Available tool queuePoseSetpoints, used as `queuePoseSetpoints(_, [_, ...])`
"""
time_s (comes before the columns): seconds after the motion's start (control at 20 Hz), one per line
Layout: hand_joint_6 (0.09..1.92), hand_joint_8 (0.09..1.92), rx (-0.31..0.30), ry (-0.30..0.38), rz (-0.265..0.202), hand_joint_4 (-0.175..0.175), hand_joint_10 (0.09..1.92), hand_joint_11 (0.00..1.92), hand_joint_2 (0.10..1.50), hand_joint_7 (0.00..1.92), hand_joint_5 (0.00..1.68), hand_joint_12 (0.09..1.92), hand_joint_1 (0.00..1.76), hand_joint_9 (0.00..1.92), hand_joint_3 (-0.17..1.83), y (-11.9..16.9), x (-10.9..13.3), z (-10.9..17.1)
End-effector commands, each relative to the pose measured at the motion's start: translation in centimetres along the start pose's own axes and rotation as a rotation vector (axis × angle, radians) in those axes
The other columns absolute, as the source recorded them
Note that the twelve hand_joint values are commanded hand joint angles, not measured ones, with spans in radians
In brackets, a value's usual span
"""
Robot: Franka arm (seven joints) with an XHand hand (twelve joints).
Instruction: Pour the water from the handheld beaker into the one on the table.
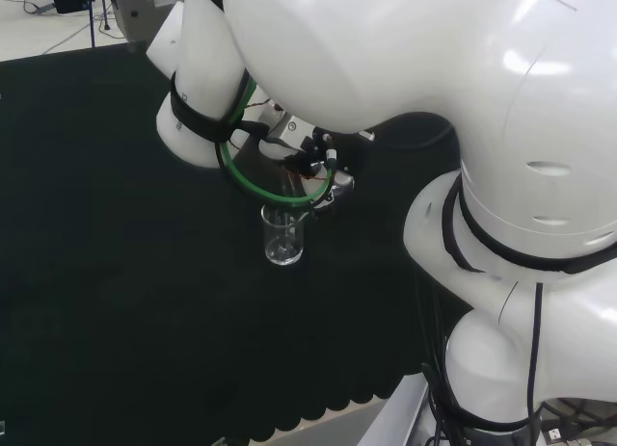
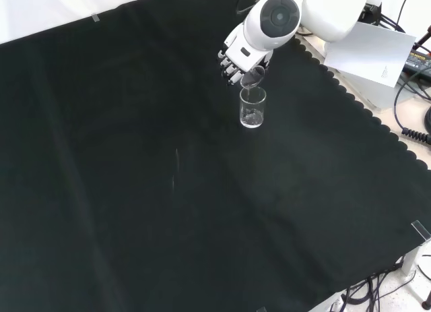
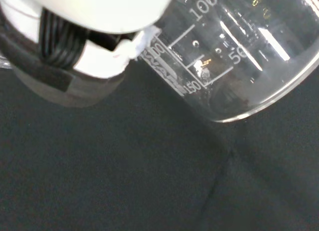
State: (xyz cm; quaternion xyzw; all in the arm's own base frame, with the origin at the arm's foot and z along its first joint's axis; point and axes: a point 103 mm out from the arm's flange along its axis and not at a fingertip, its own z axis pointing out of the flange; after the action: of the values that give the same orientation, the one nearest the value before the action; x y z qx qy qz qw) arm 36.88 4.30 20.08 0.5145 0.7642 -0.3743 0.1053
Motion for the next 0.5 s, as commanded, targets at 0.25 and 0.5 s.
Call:
queuePoseSetpoints(0.25, [0.37, 0.09, -0.034, 0.053, -0.011, 0.019, 0.09, 1.56, 0.74, 1.78, 1.39, 0.49, 1.18, 1.83, 0.45, 0.0, -0.5, 0.0])
queuePoseSetpoints(0.5, [0.37, 0.09, -0.045, 0.226, -0.029, 0.020, 0.09, 1.56, 0.74, 1.78, 1.39, 0.49, 1.18, 1.83, 0.45, 0.1, -1.4, 0.5])
